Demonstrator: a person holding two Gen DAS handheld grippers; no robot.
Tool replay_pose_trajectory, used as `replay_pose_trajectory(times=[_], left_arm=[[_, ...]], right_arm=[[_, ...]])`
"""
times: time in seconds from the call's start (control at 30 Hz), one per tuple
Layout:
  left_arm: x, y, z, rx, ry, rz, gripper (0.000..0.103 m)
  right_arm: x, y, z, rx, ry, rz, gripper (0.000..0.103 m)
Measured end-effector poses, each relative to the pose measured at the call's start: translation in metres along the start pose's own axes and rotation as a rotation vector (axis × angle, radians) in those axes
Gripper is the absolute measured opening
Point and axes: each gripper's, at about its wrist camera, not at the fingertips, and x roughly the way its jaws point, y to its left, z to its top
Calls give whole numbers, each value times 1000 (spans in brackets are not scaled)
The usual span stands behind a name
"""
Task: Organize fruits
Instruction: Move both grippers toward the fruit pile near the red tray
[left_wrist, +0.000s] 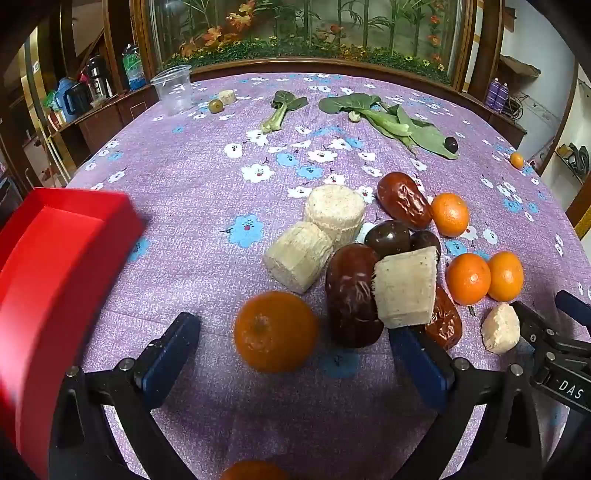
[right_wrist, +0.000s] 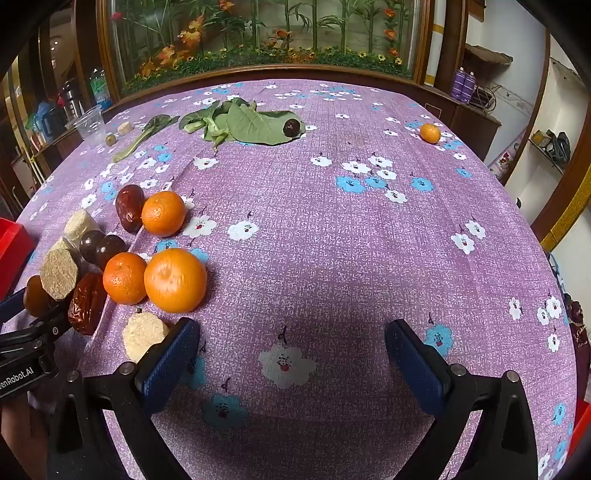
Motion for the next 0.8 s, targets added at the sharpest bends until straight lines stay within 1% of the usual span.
replay_pose_trajectory(times=[0.8], left_arm=[[0,0,0,0,2,0,103]], right_arm=[[-1,-2,0,-1,5,-1,103]])
